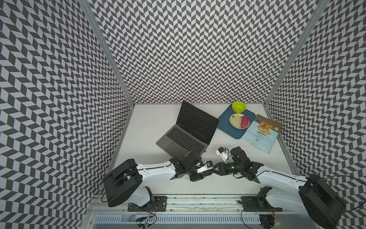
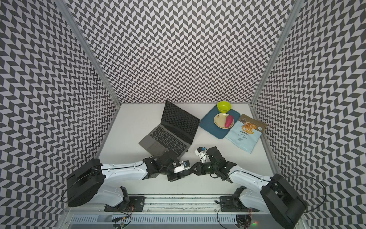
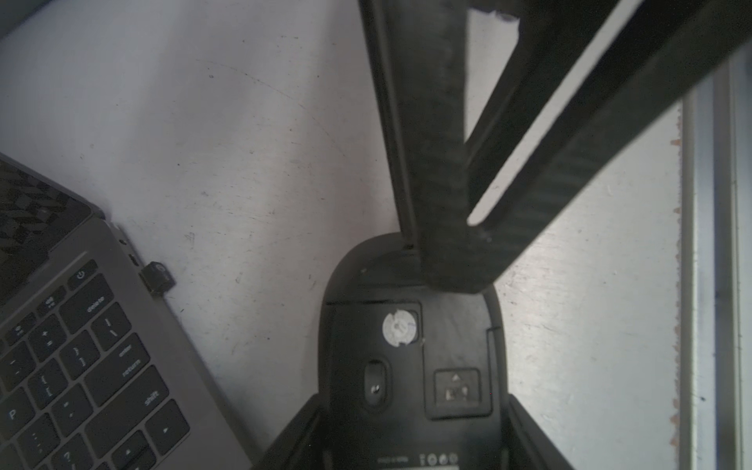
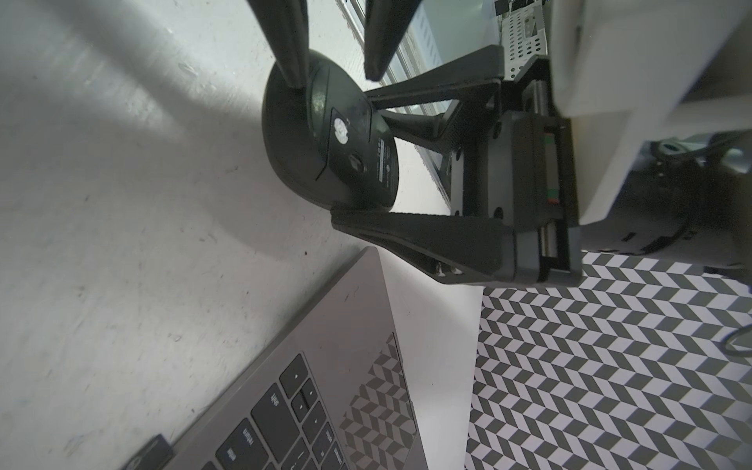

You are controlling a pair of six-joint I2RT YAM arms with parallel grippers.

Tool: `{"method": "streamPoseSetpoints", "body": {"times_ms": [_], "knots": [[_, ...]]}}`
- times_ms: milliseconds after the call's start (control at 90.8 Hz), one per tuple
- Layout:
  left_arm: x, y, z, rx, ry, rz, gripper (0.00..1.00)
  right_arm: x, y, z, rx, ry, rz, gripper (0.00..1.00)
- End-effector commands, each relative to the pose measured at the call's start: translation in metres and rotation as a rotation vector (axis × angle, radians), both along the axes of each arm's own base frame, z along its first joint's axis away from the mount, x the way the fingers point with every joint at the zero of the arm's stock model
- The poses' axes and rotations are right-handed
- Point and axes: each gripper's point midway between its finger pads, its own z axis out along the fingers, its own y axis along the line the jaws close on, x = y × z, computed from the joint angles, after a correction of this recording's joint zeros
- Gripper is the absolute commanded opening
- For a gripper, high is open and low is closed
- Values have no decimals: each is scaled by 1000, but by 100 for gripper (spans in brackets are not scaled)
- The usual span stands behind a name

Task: Insert the wireless mouse receiver into the laptop
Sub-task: Close the lid on the mouse, then pick up the mouse from the center of the board.

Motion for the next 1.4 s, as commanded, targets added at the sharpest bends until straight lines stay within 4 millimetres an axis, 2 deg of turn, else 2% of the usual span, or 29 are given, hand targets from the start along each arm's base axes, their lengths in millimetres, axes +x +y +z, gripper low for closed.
{"method": "streamPoseSetpoints", "body": {"times_ms": [0,308,518,606,694,826,892,958,1058,1179,1289,1388], "knots": [[1,-18,27,-112,-33,-34,31,-6,8,3,37,-13,41,26],[1,-18,31,-128,-41,-36,29,-15,17,1,63,18,78,25],[1,-18,32,-131,-40,-33,29,-12,20,13,97,-1,62,25],[8,-16,34,-127,-54,5,29,4,12,23,41,-70,-11,35],[23,-11,43,-154,-47,81,28,28,-8,41,-12,-158,-129,48],[44,-4,72,-270,-23,163,28,51,-33,80,10,-291,-259,65],[49,-3,89,-338,-13,177,28,53,-38,95,38,-351,-268,73],[48,-5,111,-430,19,173,28,47,-34,115,91,-435,-215,81],[35,-8,151,-607,80,125,29,35,-27,150,188,-595,-119,92],[14,-6,191,-773,107,55,30,20,-21,190,314,-802,-26,98],[-4,-1,213,-846,124,-11,31,2,-16,216,428,-952,74,100],[-14,0,223,-872,147,-49,31,-13,-10,233,507,-1017,151,100]]}}
